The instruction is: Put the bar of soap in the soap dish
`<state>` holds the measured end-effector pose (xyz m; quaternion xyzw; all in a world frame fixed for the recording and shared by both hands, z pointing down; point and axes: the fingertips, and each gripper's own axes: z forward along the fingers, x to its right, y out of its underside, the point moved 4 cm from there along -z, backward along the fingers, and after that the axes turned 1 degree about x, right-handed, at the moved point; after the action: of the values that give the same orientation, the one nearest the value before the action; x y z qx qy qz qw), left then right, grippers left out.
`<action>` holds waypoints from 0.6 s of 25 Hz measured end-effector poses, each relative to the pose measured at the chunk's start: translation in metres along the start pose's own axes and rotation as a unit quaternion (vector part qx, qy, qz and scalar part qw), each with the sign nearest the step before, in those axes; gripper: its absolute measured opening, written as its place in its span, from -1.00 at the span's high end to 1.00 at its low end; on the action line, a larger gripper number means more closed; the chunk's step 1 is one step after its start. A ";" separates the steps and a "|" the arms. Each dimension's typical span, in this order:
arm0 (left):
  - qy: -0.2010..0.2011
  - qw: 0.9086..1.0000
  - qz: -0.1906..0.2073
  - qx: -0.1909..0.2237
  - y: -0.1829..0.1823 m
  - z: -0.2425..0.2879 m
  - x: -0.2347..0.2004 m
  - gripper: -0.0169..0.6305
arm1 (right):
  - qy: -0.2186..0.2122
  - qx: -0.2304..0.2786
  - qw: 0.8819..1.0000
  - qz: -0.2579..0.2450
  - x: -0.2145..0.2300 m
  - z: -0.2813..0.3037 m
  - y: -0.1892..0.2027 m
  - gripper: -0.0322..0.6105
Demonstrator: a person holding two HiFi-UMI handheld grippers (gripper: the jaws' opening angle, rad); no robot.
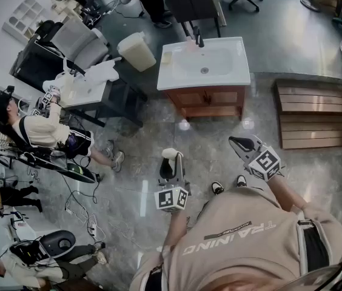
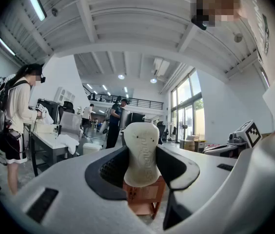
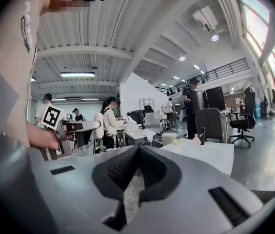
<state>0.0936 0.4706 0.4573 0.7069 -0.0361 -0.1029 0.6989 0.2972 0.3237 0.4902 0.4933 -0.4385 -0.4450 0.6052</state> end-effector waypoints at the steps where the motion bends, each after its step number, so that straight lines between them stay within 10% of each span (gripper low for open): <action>1: 0.000 1.000 0.001 0.001 0.000 0.000 -0.002 0.39 | 0.003 -0.001 1.000 0.001 0.000 0.001 0.001 0.86; 15: 0.023 1.000 -0.015 -0.001 0.006 0.006 -0.027 0.39 | 0.022 0.003 1.000 0.004 -0.013 0.023 -0.002 0.86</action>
<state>0.0669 0.4702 0.4659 0.7086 -0.0093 -0.0970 0.6988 0.2723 0.3310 0.4900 0.5032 -0.4283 -0.4301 0.6151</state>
